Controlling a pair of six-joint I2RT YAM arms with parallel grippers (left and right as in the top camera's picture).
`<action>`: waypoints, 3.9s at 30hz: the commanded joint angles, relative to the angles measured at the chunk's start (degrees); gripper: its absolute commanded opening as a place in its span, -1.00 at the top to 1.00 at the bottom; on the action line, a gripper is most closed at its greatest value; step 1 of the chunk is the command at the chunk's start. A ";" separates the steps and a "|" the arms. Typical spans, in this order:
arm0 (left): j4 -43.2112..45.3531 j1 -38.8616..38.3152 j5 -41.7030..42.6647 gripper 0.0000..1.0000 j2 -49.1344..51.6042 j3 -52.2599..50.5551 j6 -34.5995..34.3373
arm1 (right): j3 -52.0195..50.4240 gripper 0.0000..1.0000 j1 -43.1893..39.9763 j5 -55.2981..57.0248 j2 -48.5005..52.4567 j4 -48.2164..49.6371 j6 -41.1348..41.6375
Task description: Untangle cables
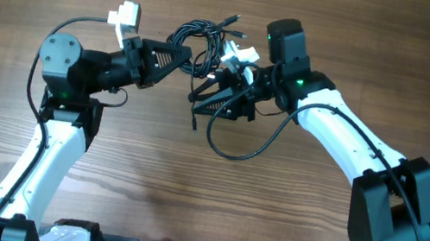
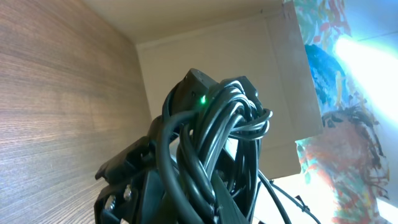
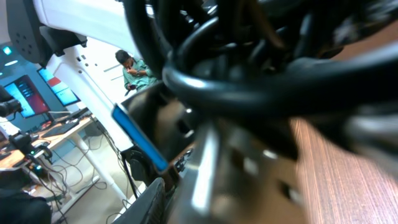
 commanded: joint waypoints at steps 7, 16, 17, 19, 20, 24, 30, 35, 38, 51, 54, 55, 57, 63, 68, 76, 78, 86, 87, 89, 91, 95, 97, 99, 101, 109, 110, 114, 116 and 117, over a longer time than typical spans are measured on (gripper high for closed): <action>0.35 0.13 -1.90 0.86 -0.63 0.72 0.28 | 0.26 0.91 1.95 -3.67 0.90 0.26 1.55; -19.06 0.13 -14.64 0.92 -0.63 0.72 14.62 | 0.26 0.91 -3.61 17.90 0.83 -0.33 20.13; -23.96 0.00 -19.74 0.92 -0.63 0.70 15.43 | 0.26 0.91 -3.82 18.95 0.72 -0.33 21.00; -29.59 -0.90 -27.98 0.92 -0.63 0.70 15.47 | 0.28 0.91 -3.91 18.97 -0.26 -0.35 23.78; -29.59 -2.03 -30.58 0.92 -0.63 0.70 17.57 | 0.28 0.91 -3.91 17.77 -1.64 -0.33 25.62; -29.94 -6.21 -34.10 0.92 -0.63 0.70 21.46 | 0.31 0.91 -3.96 16.72 -5.11 2.21 28.33; -33.53 -13.70 -34.05 0.92 -0.63 0.70 27.63 | 0.33 0.91 -3.96 31.23 -5.62 11.13 32.79; -36.33 -14.93 -29.09 0.92 -0.63 0.70 26.86 | 0.31 0.91 -3.87 47.10 -5.62 11.72 23.58; -36.11 -14.86 -28.39 0.92 -0.63 0.70 18.34 | 0.31 0.91 -2.75 52.96 -5.62 10.45 18.32; -39.76 -13.86 -35.10 0.92 -0.63 0.70 4.04 | 0.33 0.91 5.66 77.29 -12.83 5.70 9.62; -38.88 -13.07 -34.88 0.92 -0.63 0.70 -2.93 | 0.31 0.92 5.81 77.40 -13.51 2.73 6.99; -38.91 -13.09 -34.80 0.92 -0.63 0.70 -3.13 | 0.31 0.91 5.81 77.77 -13.46 1.81 7.06; -38.91 -13.09 -34.01 0.92 -0.63 0.70 -7.67 | 0.31 0.91 5.81 78.27 -13.40 1.55 6.45; -38.91 -13.16 -32.59 0.92 -0.63 0.70 -13.49 | 0.31 0.91 7.69 80.81 -13.14 6.82 1.11; -36.00 -13.16 -32.28 0.92 -0.63 0.70 -15.15 | 0.31 0.91 7.72 74.38 -13.14 10.97 16.13; -32.11 -13.14 -28.72 0.92 -0.63 0.70 -15.13 | 0.31 0.91 7.61 70.79 -9.97 18.18 37.33; -31.91 -13.14 -27.32 0.92 -0.63 0.70 -18.32 | 0.31 0.91 7.72 72.04 -8.11 20.00 37.13; -26.80 -13.07 -25.86 0.92 -0.63 0.70 -27.41 | 0.31 0.91 7.78 76.22 -5.46 18.60 28.04; -26.80 -12.87 -25.90 0.92 -0.63 0.70 -29.24 | 0.31 0.91 7.78 76.65 -5.46 17.09 26.71; -26.80 -11.74 -26.51 0.92 -0.63 0.70 -30.21 | 0.31 0.91 7.78 76.67 -5.46 15.30 26.38; -26.82 -10.71 -26.49 0.92 -0.63 0.70 -31.91 | 0.31 0.91 7.78 76.67 -5.46 15.28 25.09; -26.84 -9.97 -32.74 0.92 -0.63 0.70 -36.39 | 0.31 0.92 7.78 74.93 -5.46 15.02 25.27; -26.82 -9.97 -36.15 0.92 -0.63 0.70 -36.41 | 0.31 0.91 7.78 71.38 -5.49 14.53 25.24; -26.82 -9.97 -39.06 0.92 -0.63 0.70 -36.39 | 0.31 0.91 7.78 70.05 -5.49 12.55 25.29; -26.82 -9.97 -41.03 0.92 -0.63 0.70 -36.37 | 0.31 0.91 7.78 69.81 -5.49 9.62 25.29; -26.82 -9.97 -42.21 0.92 -0.63 0.70 -25.20 | 0.31 0.53 7.39 63.54 -5.70 -0.04 25.07; -26.82 -9.97 -42.25 0.92 -0.63 0.70 -23.82 | 0.31 0.49 7.28 63.54 -5.90 -0.85 25.03; -26.77 -9.97 -42.42 0.92 -0.63 0.70 -22.05 | 0.33 -0.83 6.67 63.63 -7.76 -7.23 20.31; -26.82 -9.99 -42.42 0.92 -0.63 0.70 -22.12 | 0.33 -0.99 5.35 64.43 -9.81 -10.10 20.06; -26.82 -9.97 -42.45 0.92 -0.63 0.70 -22.16 | 0.33 -0.99 4.26 64.46 -11.72 -11.96 22.05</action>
